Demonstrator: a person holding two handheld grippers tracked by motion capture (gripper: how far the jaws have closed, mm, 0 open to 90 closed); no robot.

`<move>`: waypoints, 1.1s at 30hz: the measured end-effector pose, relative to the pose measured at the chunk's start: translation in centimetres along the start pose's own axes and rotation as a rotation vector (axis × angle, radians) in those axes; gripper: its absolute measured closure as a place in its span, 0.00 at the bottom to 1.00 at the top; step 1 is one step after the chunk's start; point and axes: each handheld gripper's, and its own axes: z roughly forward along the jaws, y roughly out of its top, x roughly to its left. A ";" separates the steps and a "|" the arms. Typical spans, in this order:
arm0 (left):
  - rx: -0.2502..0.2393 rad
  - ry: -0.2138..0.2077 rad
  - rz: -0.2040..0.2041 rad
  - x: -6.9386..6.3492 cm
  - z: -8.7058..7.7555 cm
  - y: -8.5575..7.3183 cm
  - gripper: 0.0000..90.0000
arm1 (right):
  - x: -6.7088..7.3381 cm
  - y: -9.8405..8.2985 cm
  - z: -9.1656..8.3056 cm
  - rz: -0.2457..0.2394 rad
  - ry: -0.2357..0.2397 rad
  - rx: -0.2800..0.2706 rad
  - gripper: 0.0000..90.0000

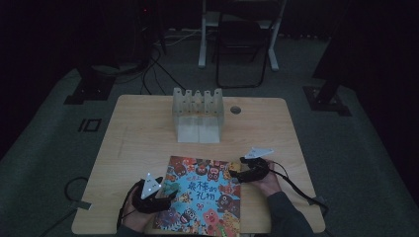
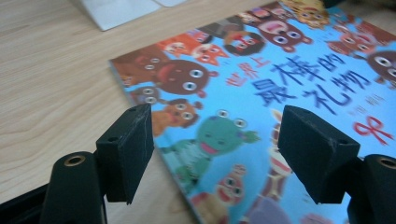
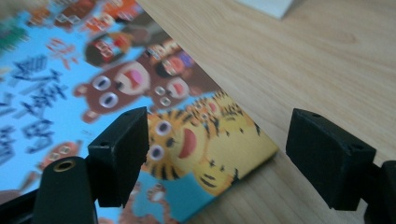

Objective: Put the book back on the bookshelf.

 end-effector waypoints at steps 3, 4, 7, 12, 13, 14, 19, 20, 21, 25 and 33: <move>-0.004 -0.042 0.003 -0.9 -0.2 -0.2 0.29 | 0.1 -0.2 0.3 -0.009 0.001 0.015 0.23; -0.002 -0.056 0.009 -1.2 -0.2 -0.3 0.29 | 0.1 -0.2 0.3 -0.009 0.004 0.015 0.23; 0.003 -0.098 0.031 -2.2 -0.1 -0.4 0.27 | 0.0 -0.2 0.4 -0.010 0.001 0.026 0.25; 0.019 -0.146 0.048 -3.0 -0.2 -1.0 0.22 | 0.1 -0.2 0.3 0.004 0.005 0.034 0.26; 0.019 -0.146 0.048 -3.0 -0.2 -1.0 0.20 | 0.1 -0.2 0.3 0.004 0.005 0.034 0.26; 0.020 -0.152 0.060 -3.1 -0.4 -1.2 0.20 | 0.1 -0.3 0.4 0.005 0.005 0.035 0.26; 0.057 -0.135 0.059 -2.6 -0.7 -2.0 0.17 | 0.0 -0.3 0.5 0.020 0.009 0.038 0.26; 0.059 -0.134 0.053 -2.5 -0.8 -2.2 0.17 | 0.0 -0.2 0.5 0.018 0.008 0.038 0.26; 0.065 -0.127 0.048 -2.4 -0.9 -2.3 0.17 | -0.1 -0.2 0.5 0.017 0.010 0.038 0.26; 0.072 -0.118 0.047 -2.1 -0.9 -2.6 0.17 | -0.2 -0.2 0.6 0.019 0.003 0.030 0.26; 0.078 -0.119 0.053 -2.2 -0.8 -2.7 0.17 | -0.9 0.0 0.8 0.039 -0.024 0.016 0.28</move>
